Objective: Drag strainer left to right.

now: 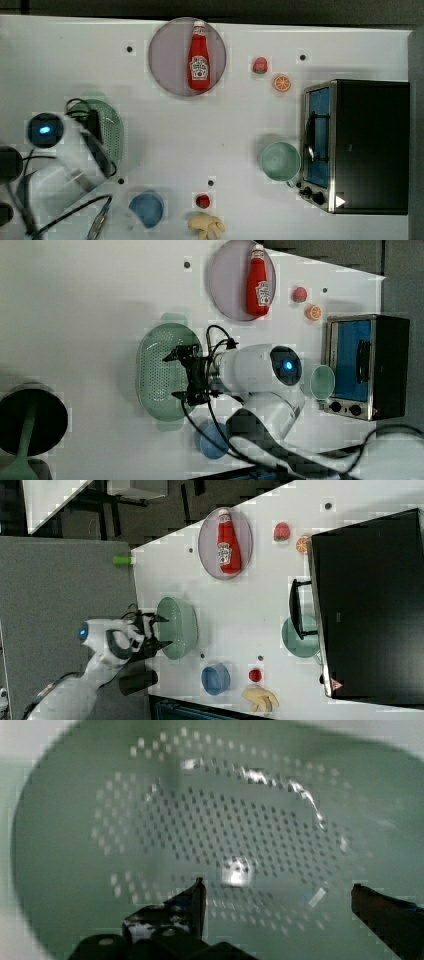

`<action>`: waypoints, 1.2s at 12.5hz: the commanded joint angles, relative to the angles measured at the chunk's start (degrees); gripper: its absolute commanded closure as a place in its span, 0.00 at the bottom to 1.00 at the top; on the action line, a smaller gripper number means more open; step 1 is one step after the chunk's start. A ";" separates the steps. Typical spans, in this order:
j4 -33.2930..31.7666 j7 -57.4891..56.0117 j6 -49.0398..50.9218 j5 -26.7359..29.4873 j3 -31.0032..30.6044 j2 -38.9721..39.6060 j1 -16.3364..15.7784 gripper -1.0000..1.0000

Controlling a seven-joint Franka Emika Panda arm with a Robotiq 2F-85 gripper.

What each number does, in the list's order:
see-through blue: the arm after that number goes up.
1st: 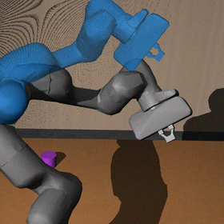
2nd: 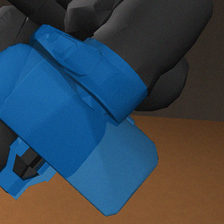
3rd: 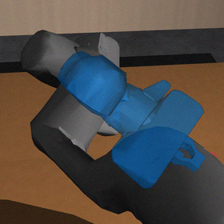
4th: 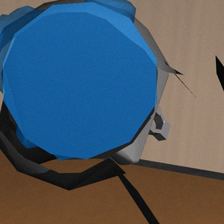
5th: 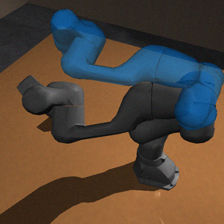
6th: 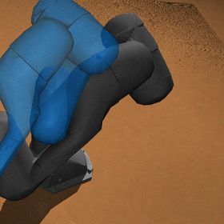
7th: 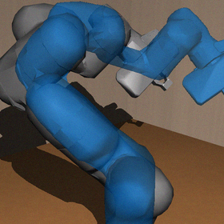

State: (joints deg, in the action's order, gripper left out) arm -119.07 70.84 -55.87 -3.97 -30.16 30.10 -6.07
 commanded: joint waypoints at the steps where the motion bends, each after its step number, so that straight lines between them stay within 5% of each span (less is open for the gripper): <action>1: -0.78 2.90 -4.03 -0.26 3.10 3.10 0.68 0.00; 6: -2.47 2.89 -4.29 -0.87 7.37 3.48 -0.92 0.00; 15: -12.51 -0.11 -5.23 -0.87 16.19 -4.83 1.06 0.00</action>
State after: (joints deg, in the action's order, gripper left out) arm -132.38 71.28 -59.93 -5.37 -15.51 26.41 -6.86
